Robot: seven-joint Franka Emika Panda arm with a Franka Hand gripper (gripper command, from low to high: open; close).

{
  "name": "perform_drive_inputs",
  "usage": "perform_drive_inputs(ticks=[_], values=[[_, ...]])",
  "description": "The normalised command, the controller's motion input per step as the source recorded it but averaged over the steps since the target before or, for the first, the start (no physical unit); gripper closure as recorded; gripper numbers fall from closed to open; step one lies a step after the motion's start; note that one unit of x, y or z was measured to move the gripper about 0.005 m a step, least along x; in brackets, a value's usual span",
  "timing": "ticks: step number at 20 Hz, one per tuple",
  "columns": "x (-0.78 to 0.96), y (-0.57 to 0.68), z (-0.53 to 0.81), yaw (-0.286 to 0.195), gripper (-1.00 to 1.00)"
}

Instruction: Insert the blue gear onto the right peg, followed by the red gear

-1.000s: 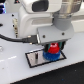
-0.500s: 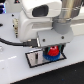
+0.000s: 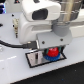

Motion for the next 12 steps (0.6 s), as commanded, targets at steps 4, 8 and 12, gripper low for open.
perform_drive_inputs(ticks=[4, 8, 12], values=[[0.01, 0.13, 0.52, 0.000, -1.00], [0.00, 0.21, 0.80, 0.000, -1.00], [-0.03, 0.21, 0.56, 0.000, -1.00]])
